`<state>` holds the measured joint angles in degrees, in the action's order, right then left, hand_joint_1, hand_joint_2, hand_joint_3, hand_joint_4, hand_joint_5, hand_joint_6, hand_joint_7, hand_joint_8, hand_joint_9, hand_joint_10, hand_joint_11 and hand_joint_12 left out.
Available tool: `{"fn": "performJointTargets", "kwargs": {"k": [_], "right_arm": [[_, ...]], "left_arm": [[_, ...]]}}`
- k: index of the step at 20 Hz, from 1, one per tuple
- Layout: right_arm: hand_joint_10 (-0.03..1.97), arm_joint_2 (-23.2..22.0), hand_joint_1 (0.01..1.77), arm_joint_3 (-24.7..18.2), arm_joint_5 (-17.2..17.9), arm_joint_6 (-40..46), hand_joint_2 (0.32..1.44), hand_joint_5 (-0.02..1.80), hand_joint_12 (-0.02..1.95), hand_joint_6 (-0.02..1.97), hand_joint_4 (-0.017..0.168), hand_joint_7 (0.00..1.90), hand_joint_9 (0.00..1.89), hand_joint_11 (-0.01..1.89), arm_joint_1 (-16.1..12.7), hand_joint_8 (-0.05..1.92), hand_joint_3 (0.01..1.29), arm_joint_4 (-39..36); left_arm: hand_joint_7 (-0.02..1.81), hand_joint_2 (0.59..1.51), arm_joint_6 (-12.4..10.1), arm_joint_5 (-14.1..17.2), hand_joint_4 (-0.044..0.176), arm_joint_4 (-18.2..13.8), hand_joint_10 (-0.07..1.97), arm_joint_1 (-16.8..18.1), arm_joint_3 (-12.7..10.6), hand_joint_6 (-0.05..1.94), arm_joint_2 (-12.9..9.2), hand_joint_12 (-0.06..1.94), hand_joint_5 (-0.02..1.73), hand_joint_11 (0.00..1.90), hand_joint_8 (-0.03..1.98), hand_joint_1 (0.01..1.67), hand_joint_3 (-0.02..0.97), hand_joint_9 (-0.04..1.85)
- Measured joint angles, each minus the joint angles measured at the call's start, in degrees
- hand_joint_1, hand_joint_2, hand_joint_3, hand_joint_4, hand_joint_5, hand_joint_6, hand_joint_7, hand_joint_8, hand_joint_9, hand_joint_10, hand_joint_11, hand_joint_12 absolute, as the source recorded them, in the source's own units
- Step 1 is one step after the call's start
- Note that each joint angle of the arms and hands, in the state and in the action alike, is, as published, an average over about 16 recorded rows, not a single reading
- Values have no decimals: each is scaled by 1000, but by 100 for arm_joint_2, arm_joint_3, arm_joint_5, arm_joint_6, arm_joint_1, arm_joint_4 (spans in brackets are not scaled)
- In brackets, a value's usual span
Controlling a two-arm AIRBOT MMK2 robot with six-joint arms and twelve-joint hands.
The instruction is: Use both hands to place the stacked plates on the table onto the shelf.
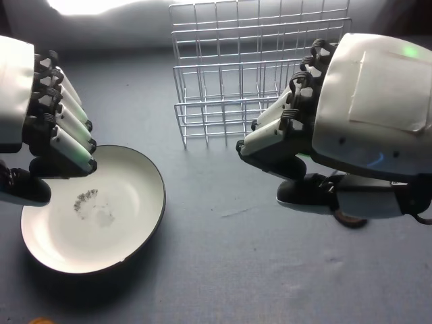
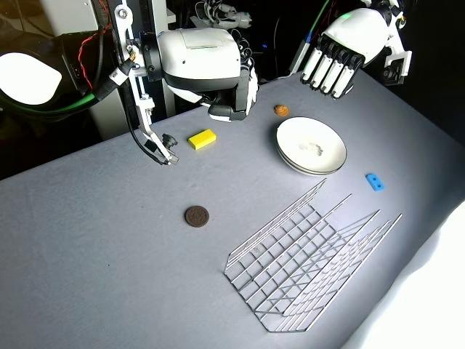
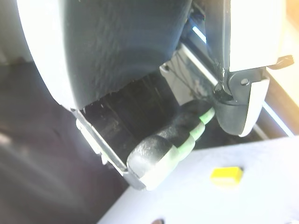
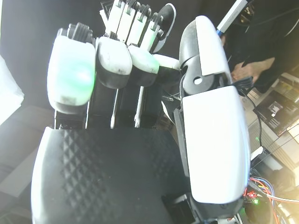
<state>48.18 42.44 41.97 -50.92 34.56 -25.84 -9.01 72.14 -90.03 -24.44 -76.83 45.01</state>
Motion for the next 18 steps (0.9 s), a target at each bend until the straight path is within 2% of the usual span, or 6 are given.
{"fn": "performJointTargets", "kwargs": {"k": [4, 8, 12, 14, 18], "right_arm": [[668, 0, 360, -5, 10, -57, 1108, 294, 669, 683, 4, 341, 413, 587, 8, 659, 29, -7], [495, 1, 286, -8, 45, -163, 1112, 221, 493, 511, 4, 255, 309, 439, 38, 490, 26, -11], [104, 4, 171, -15, 192, -343, 1099, 44, 94, 119, 3, 49, 65, 126, 109, 100, 21, -23], [13, 6, 239, -16, 289, -436, 1078, 21, 4, 26, 3, 18, 18, 38, 154, 10, 17, -23], [3, 16, 485, -15, 490, -645, 1020, 20, 87, 18, 3, 13, 15, 17, 257, 8, 17, -20]], "left_arm": [[246, 1142, -2, 17, 4, -89, 581, -2, 11, 575, 4, 594, 238, 346, 593, 248, 31, 273], [188, 1135, 7, 43, 3, -279, 433, -3, 12, 423, 6, 436, 182, 260, 437, 187, 27, 206], [19, 1120, 95, 100, 3, -544, 52, -40, -20, 40, 14, 48, 25, 42, 51, 25, 14, 25], [14, 1116, 156, 123, 2, -677, 2, -93, -96, -7, 32, -9, 21, 16, -4, 14, 13, 14], [20, 1112, 293, 176, 1, -861, 7, -318, -412, -14, 132, -16, 21, 15, -12, 14, 14, 19]]}}
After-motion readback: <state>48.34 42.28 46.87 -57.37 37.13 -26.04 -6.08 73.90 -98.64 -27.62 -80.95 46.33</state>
